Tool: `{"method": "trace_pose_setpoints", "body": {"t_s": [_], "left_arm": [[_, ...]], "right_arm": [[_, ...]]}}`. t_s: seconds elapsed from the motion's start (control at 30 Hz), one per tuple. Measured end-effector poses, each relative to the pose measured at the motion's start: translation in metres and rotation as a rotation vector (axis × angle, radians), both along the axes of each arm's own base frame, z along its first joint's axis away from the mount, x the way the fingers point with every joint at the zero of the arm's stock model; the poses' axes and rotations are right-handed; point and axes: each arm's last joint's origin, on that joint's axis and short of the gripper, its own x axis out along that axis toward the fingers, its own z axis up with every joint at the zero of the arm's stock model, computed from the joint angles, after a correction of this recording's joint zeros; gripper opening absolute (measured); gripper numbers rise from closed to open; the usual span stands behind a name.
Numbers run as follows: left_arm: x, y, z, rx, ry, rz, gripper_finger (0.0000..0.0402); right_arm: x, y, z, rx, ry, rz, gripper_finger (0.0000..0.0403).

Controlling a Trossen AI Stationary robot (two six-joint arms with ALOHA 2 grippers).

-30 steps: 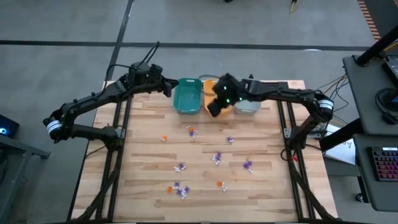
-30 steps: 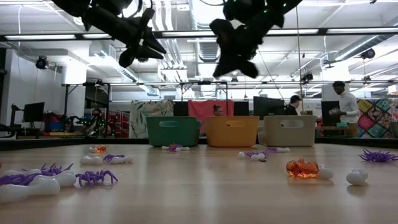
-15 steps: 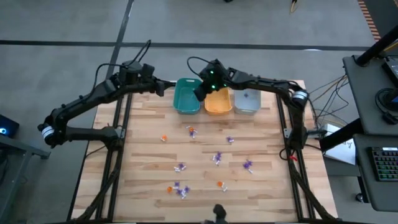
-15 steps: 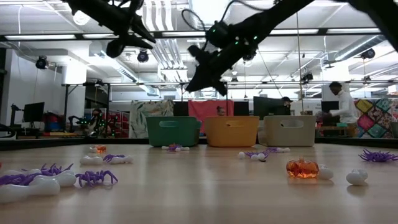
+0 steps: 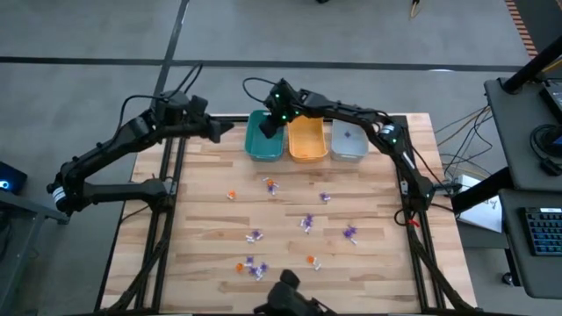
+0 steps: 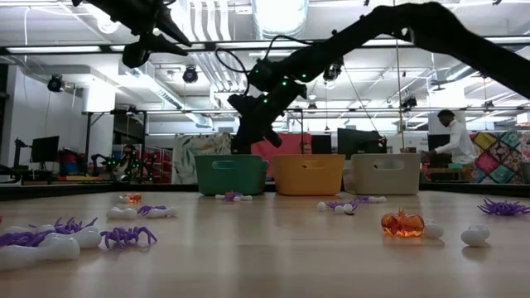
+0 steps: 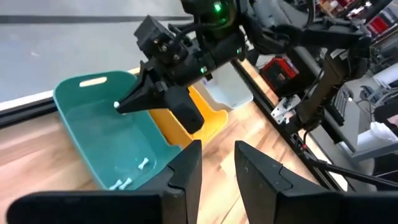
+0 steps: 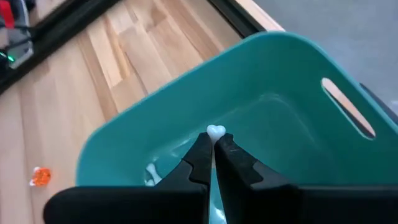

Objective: Sort Halloween decoration
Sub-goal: Put the white bone toy into the blue bin

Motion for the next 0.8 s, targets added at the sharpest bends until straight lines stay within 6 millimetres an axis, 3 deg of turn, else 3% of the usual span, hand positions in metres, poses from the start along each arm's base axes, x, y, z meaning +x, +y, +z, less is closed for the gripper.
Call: {"method": "trace_pose_setpoints", "body": {"t_s": [0.3,0.63,0.8], "left_arm": [[0.002,0.001,-0.004,-0.018,0.033,-0.002,0.0078],[0.002,0.001,-0.005,-0.005,0.04,-0.009,0.0077],[0.003,0.001,-0.01,-0.013,0.053,-0.014,0.0077]], "right_arm": [[0.006,-0.003,0.0,0.028,0.002,-0.023,0.0019],[0.002,-0.001,0.0,0.059,0.045,-0.026,0.0118],[-0.008,0.007,0.02,0.096,0.057,0.001,0.0145]]}}
